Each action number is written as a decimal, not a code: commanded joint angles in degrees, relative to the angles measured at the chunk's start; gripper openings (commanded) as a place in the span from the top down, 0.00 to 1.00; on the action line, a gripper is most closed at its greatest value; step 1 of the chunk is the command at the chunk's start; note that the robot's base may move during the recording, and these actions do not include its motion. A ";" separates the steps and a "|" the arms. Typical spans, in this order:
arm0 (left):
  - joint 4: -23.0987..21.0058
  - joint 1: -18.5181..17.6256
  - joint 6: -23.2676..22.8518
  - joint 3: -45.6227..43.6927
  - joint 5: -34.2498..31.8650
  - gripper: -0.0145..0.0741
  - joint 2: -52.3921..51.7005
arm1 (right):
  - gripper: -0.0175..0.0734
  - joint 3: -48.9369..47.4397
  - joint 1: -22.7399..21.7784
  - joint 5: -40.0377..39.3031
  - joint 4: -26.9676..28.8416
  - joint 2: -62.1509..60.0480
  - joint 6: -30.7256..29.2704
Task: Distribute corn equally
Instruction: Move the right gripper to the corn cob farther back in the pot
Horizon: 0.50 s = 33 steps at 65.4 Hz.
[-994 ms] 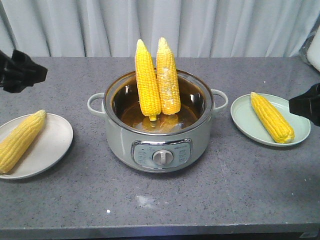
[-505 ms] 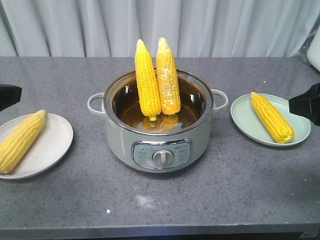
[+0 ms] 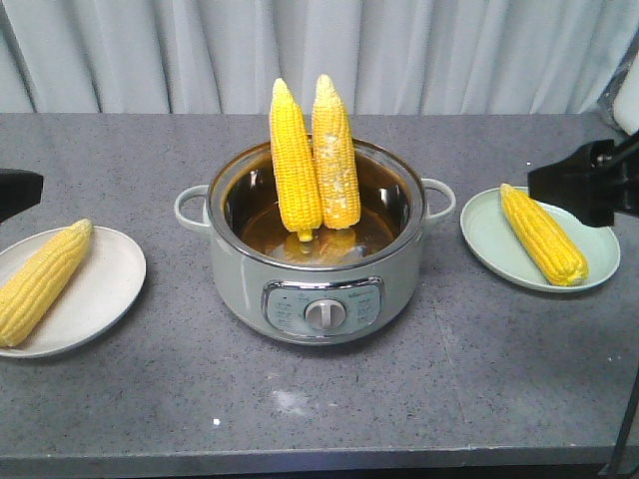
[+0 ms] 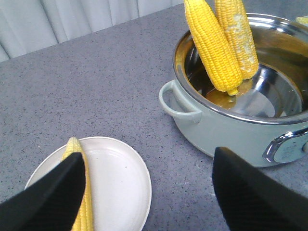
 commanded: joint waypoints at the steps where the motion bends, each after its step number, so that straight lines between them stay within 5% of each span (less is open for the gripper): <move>1: -1.36 -0.06 -0.07 -1.32 -3.48 0.23 -0.44 | 0.18 -3.92 -0.08 -3.66 7.29 2.15 -6.18; 33: -1.36 -0.06 -0.07 -1.32 -3.48 0.23 -0.44 | 0.17 -21.84 -0.08 3.61 18.25 21.04 -21.62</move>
